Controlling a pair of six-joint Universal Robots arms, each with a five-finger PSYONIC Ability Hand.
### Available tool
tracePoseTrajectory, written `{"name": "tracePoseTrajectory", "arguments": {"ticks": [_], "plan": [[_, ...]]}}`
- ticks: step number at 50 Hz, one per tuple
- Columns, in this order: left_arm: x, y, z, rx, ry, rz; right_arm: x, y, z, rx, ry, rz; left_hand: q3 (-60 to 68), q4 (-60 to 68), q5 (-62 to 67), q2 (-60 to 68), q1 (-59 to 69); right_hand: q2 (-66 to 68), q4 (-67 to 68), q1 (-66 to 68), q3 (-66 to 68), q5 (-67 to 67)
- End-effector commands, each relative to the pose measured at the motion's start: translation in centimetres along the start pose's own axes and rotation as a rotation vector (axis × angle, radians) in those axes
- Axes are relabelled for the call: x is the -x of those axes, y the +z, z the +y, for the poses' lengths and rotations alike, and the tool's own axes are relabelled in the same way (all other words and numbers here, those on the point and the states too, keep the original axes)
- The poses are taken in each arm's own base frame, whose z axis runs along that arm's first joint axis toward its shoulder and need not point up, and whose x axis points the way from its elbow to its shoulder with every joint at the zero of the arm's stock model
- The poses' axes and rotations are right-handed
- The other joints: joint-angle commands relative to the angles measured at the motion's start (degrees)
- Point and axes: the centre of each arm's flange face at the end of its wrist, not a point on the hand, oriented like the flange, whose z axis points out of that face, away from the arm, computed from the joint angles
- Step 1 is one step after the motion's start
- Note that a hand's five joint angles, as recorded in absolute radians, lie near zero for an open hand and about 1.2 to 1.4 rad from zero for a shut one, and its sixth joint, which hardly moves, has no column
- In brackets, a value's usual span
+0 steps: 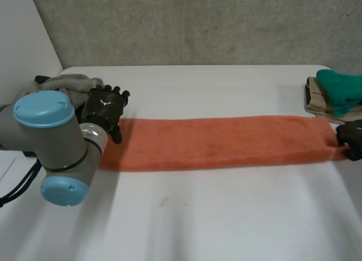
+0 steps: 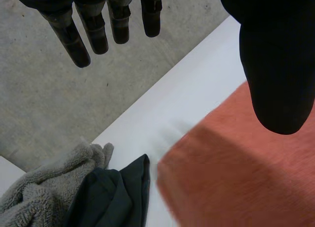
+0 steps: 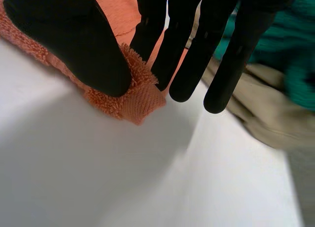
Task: Fold the laundry.
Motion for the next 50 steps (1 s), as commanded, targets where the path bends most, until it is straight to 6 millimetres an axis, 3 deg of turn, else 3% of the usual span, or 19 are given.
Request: {"name": "tracePoseTrajectory", "arguments": {"ticks": [1,5,8,12,15,16,19,20,23,24,28,32,34,35,36,37,42,46,50], "plan": [[0.5,-0.7,-0.9,-0.018,-0.002,-0.011,-6.3,-1.2,-0.3,0.033,-0.164,0.202,-1.6,-1.2,-2.4,-1.7,-0.4,12.5,11.5,16.8,12.1,13.7],[1.0,-1.3,-1.6,-0.033,-0.012,-0.018,-7.1,-1.1,-1.2,0.045,-0.34,0.254,-1.8,-1.4,-2.6,-1.8,-0.6,12.5,11.5,16.8,12.1,13.7],[1.3,-1.7,-2.3,-0.051,-0.03,-0.024,-5.6,-0.9,-3.1,-0.012,-0.394,0.237,-1.8,-1.4,-2.6,-1.8,-0.6,12.5,11.5,16.8,12.1,13.7],[1.9,-2.1,-3.3,-0.079,-0.069,-0.036,2.2,-1.1,-10.4,-0.283,-0.47,0.136,-1.8,-1.4,-2.6,-1.8,-0.6,12.5,11.5,16.8,12.1,13.7],[2.3,-2.5,-4.2,-0.101,-0.095,-0.043,6.6,-1.9,-13.1,-0.417,-0.505,0.072,-1.8,-1.4,-2.6,-1.8,-0.6,12.5,11.5,16.8,12.1,13.7],[2.4,-2.6,-4.3,-0.102,-0.1,-0.044,10.0,-3.0,-15.0,-0.519,-0.539,0.018,-1.8,-1.4,-2.6,-1.8,-0.6,12.5,11.5,16.8,12.1,13.7],[2.6,-3.1,-4.6,-0.108,-0.114,-0.045,15.4,-5.1,-17.4,-0.684,-0.58,-0.08,-1.8,-1.4,-2.6,-1.8,-0.6,12.5,11.5,16.8,12.1,13.7],[2.6,-3.2,-4.5,-0.107,-0.116,-0.043,18.6,-6.4,-18.4,-0.778,-0.6,-0.142,-1.8,-1.4,-2.6,-1.8,-0.6,12.5,11.5,16.8,12.1,13.7],[2.7,-3.4,-4.1,-0.093,-0.114,-0.046,23.7,-7.6,-18.2,-0.869,-0.619,-0.263,-1.8,-1.4,-2.6,-1.8,-0.6,12.5,11.5,16.8,12.1,13.7],[2.7,-3.4,-4.0,-0.09,-0.114,-0.046,27.1,-8.3,-17.4,-0.91,-0.634,-0.358,-1.8,-1.4,-2.6,-1.8,-0.6,12.5,11.5,16.8,12.1,13.7],[2.6,-3.5,-3.5,-0.074,-0.113,-0.043,32.5,-9.2,-15.2,-0.93,-0.65,-0.515,-1.8,-1.4,-2.6,-1.8,-0.6,12.5,11.5,16.8,12.1,13.7],[2.5,-3.4,-3.0,-0.064,-0.112,-0.041,35.3,-9.6,-12.8,-0.884,-0.66,-0.607,-1.8,-1.4,-2.6,-1.8,-0.6,12.5,11.5,16.8,12.1,13.7],[2.5,-3.4,-3.0,-0.065,-0.112,-0.043,35.5,-9.7,-12.7,-0.872,-0.658,-0.609,-1.8,-1.4,-2.6,-1.8,-0.6,3.4,2.4,7.7,3.0,4.6],[2.5,-3.3,-3.0,-0.065,-0.112,-0.043,35.3,-9.9,-13.2,-0.864,-0.647,-0.587,-1.8,-1.4,-2.6,-1.8,-0.6,-33.3,-34.3,-29.0,-33.7,-32.1],[2.5,-3.2,-3.0,-0.066,-0.112,-0.044,34.8,-9.7,-13.5,-0.851,-0.639,-0.564,-1.8,-1.4,-2.6,-1.8,-0.6,-51.6,-52.7,-47.4,-52.1,-50.5],[2.5,-3.2,-3.1,-0.069,-0.112,-0.045,34.4,-9.7,-13.8,-0.834,-0.628,-0.538,-1.8,-1.4,-2.6,-1.8,-0.6,-57.5,-58.5,-53.2,-57.9,-56.3],[2.7,-3.0,-3.5,-0.084,-0.109,-0.049,30.1,-9.5,-15.8,-0.686,-0.437,-0.367,-1.8,-1.4,-2.6,-1.8,-0.6,-57.5,-58.5,-53.2,-57.9,-56.3],[2.7,-2.9,-4.1,-0.101,-0.113,-0.051,26.1,-8.9,-14.8,-0.503,-0.237,-0.334,-1.8,-1.4,-2.6,-1.8,-0.6,-57.5,-58.5,-53.2,-57.9,-56.3],[2.4,-2.9,-4.1,-0.104,-0.113,-0.044,23.6,-9.1,-11.6,-0.258,-0.12,-0.385,-1.8,-1.4,-2.6,-1.8,-0.6,-57.5,-58.5,-53.2,-57.9,-56.3]]}}
